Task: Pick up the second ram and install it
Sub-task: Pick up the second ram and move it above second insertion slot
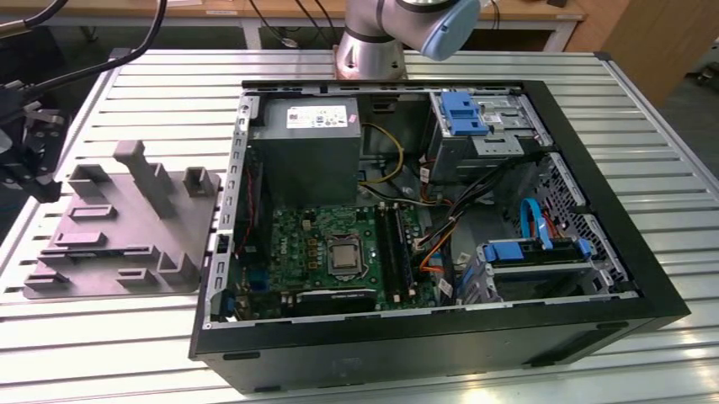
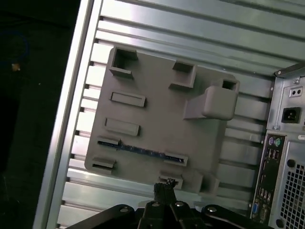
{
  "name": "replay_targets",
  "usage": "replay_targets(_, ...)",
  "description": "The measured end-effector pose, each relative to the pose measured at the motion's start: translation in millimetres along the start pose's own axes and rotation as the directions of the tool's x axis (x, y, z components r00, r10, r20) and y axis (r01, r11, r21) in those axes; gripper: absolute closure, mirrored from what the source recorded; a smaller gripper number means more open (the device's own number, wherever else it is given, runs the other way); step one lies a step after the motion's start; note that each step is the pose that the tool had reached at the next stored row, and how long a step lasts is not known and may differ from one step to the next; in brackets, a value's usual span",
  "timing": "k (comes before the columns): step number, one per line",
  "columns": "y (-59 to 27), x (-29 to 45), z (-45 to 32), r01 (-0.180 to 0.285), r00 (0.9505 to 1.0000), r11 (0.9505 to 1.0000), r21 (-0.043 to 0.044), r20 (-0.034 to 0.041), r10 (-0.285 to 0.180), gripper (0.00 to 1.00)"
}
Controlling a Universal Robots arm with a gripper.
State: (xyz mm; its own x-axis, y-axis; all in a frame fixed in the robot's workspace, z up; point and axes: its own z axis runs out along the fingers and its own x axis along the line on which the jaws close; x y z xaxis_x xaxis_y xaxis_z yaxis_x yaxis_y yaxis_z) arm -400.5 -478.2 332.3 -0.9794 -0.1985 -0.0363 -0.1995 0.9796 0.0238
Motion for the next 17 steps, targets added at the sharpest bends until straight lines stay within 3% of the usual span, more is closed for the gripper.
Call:
replay_targets(4, 0.0, 0.0, 0.4, 0.072, 0.9974, 0.9974, -0.0027, -0.0015, -0.072, 0.90)
replay_targets(9, 0.0, 0.0, 0.9, 0.163, 0.9867, 0.9867, -0.0062, -0.0034, -0.163, 0.90)
replay_targets(13, -0.1, 0.0, 1.4, 0.234, 0.9723, 0.9722, -0.0092, -0.0045, -0.234, 0.90)
replay_targets(17, -0.1, 0.1, 2.0, 0.304, 0.9527, 0.9526, -0.0121, -0.0055, -0.304, 0.90)
